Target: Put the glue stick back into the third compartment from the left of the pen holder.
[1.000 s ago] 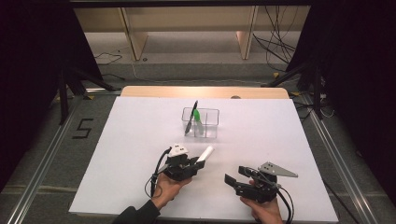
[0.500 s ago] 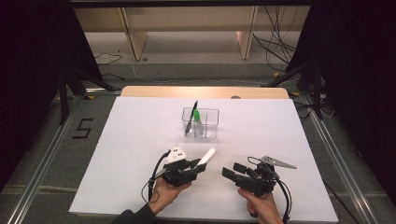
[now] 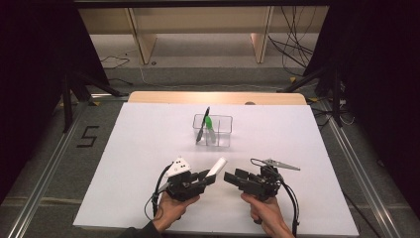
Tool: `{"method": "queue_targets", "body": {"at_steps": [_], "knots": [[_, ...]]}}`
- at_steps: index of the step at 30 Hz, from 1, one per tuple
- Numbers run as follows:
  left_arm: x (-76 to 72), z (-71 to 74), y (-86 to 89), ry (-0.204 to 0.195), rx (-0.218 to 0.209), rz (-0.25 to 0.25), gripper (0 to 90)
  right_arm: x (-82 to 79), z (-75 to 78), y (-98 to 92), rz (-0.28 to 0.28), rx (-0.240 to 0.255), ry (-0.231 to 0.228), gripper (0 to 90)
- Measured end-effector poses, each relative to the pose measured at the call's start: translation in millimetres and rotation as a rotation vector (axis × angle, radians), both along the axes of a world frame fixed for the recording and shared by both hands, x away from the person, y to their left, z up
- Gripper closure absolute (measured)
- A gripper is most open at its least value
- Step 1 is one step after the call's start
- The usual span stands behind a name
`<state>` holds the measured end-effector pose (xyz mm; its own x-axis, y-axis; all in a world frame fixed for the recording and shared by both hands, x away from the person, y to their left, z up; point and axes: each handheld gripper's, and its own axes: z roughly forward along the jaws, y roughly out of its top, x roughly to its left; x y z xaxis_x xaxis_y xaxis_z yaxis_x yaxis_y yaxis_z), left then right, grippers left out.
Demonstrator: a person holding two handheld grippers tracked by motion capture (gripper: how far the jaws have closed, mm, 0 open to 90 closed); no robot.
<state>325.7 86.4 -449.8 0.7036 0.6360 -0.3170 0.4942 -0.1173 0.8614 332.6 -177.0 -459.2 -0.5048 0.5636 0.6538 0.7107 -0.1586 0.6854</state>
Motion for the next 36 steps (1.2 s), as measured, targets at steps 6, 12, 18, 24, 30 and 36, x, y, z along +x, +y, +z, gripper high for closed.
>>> {"method": "queue_targets", "body": {"at_steps": [6,12,18,24,30,36], "knots": [[-2.7,-0.1,-1.8,-0.004,-0.006,-0.005,70.9,3.3,2.0,6.8,0.021,0.056,0.028,35.0],[-5.4,-0.1,-3.4,-0.007,-0.012,-0.014,70.8,5.8,1.7,9.3,0.029,0.095,0.046,38.1],[-9.6,0.6,-6.9,-0.018,-0.017,-0.032,70.9,7.9,2.4,12.6,0.029,0.103,0.054,42.4],[-13.0,1.1,-10.3,-0.028,-0.01,-0.046,70.9,9.1,1.7,13.9,0.035,0.125,0.072,49.7],[-15.2,1.8,-12.6,-0.04,-0.014,-0.062,70.8,9.1,1.5,15.2,0.042,0.142,0.081,57.6],[-15.6,1.6,-12.5,-0.052,-0.018,-0.069,70.8,9.4,2.2,13.9,0.044,0.161,0.092,62.3]]}}
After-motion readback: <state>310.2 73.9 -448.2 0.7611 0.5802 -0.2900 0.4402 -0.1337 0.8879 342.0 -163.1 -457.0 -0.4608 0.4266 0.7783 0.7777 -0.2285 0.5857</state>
